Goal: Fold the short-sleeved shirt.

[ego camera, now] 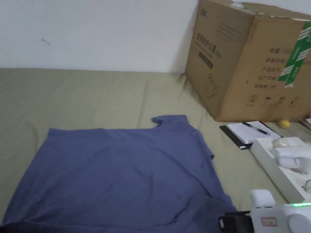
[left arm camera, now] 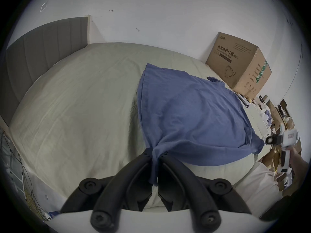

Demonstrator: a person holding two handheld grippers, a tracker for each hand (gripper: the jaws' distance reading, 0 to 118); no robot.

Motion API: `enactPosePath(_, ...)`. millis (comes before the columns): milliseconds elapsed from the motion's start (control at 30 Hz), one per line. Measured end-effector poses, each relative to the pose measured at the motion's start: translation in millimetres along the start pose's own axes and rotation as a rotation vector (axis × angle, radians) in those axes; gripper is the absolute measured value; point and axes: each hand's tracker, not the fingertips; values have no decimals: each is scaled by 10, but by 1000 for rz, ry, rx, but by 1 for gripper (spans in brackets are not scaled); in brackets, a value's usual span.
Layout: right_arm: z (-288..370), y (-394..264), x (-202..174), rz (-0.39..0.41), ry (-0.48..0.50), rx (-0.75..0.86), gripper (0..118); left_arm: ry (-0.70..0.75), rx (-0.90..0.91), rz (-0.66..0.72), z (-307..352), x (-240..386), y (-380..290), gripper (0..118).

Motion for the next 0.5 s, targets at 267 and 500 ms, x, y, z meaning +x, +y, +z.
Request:
enactPosePath(267,-338,-188,-114,46,-78,-121,47,36,-20,-1,6,108,-6,3)
enactPosePath(500,110,-237,-78,19,-1,26,8,60,-21,-26,74,131,-70,3)
